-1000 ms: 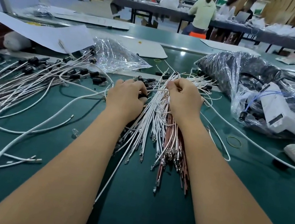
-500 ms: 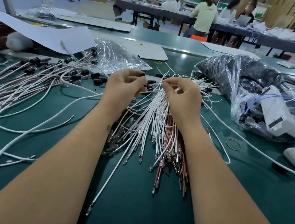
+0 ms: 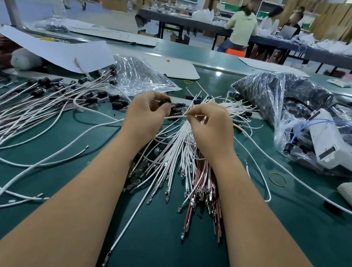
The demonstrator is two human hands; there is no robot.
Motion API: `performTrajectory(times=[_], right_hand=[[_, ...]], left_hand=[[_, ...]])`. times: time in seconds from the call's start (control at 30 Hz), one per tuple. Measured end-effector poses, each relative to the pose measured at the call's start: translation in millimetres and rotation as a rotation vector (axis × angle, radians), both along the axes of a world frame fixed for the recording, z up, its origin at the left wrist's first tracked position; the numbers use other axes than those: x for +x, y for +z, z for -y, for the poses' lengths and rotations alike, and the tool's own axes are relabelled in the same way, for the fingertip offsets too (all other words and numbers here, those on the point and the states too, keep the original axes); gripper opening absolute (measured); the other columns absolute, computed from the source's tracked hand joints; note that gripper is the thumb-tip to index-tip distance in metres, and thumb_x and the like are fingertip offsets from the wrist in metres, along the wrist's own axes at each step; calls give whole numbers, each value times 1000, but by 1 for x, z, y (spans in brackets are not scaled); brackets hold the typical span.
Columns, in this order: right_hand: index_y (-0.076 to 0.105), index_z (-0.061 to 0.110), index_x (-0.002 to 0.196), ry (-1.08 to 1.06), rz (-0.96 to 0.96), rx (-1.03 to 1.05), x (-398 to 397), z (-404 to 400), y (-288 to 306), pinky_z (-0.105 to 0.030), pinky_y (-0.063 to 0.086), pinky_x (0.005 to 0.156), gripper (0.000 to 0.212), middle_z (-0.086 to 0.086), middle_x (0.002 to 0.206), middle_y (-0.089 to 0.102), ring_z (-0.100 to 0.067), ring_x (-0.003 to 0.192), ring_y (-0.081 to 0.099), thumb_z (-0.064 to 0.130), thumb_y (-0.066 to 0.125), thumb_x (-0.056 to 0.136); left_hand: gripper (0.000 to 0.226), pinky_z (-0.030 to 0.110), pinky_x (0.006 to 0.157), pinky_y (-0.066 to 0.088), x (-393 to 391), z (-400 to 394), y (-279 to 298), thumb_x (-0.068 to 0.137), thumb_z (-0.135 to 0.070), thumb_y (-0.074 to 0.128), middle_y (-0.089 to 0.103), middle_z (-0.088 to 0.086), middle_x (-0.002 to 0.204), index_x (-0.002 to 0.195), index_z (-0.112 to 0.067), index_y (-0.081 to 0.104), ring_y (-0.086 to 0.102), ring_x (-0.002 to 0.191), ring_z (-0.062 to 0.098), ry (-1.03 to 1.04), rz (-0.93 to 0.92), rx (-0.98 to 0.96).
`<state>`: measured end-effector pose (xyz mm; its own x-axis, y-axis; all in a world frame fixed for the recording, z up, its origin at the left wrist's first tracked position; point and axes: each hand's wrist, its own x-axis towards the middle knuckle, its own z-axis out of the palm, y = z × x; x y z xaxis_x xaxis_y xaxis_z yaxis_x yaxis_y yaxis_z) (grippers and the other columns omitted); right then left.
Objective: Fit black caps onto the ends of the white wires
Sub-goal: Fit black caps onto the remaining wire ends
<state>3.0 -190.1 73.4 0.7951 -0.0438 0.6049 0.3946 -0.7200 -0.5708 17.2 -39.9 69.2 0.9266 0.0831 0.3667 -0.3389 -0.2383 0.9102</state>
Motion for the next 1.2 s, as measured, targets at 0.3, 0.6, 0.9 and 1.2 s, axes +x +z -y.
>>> performTrajectory(times=[0.3,0.6,0.9,1.2], right_hand=[[69,11,90,-22,-4,201,-2,2,3,-43,51,81,8,3,88,62,-19,83,60,8,62,90],[68,16,85,15,-34,81,-1,0,0,-44,50,83,9,0,87,67,-21,86,61,8,64,87],[66,17,84,22,-60,88,-1,0,0,-44,51,81,10,1,86,67,-21,84,62,9,63,87],[68,15,86,42,-50,71,-5,0,1,-43,52,79,7,1,84,67,-20,81,62,9,64,87]], left_hand=[[18,11,71,47,-2,-5,-2,82,-12,74,66,-11,81,95,-23,72,55,65,-13,-84,16,119],[20,2,61,42,-4,-3,-1,80,-10,75,65,-11,77,100,-11,73,57,61,-13,-80,17,126],[19,6,58,44,-6,-2,0,78,-1,75,66,-10,71,95,-10,72,58,57,-10,-125,5,51],[22,18,73,54,-5,-6,-1,76,-3,77,70,2,81,93,-15,70,66,73,8,-133,-7,-66]])
